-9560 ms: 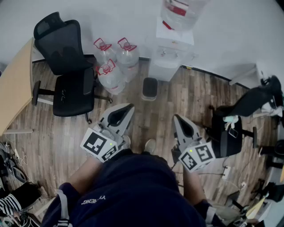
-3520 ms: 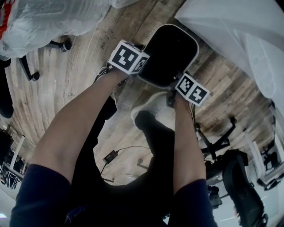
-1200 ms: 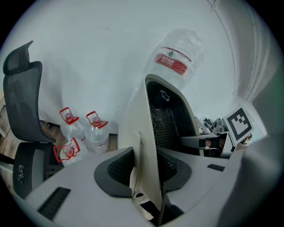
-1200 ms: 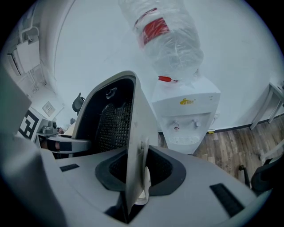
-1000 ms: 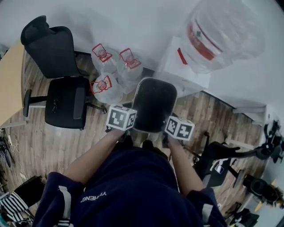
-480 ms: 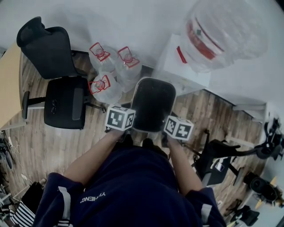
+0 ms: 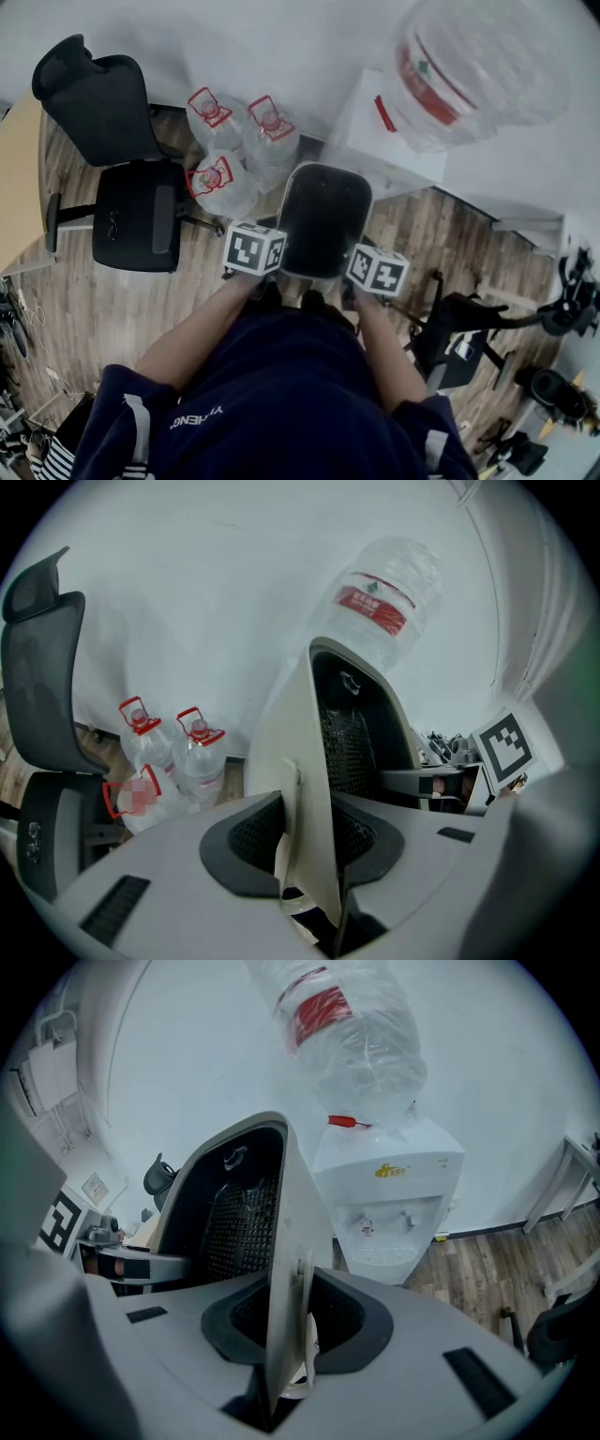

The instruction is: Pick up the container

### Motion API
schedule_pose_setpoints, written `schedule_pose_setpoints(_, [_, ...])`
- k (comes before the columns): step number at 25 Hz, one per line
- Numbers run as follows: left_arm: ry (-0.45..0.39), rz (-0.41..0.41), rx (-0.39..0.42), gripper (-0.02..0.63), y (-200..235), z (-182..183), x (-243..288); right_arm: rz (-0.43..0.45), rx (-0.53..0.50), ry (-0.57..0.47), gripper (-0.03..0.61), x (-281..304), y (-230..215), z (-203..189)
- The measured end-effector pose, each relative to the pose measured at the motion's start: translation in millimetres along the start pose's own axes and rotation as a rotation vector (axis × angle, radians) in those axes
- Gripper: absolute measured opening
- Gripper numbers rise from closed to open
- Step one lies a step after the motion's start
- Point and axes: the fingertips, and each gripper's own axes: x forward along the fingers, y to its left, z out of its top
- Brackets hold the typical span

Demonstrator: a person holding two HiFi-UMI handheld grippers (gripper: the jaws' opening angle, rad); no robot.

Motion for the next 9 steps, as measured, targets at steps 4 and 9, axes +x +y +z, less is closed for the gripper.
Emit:
schedule_pose_setpoints(4, [0.005,-0.002,-0.002,0.133,0.1,-0.1,2.0,-0.003,0.004,0.002,0.083,0.9,-1.5,-0.5])
schedule_pose_setpoints(9, [0.003,-0.006,-0.002,0.135,0.4,3.3,4.4,-0.005,0.002,-0.003,0.083,2.4,-3.3,3.4])
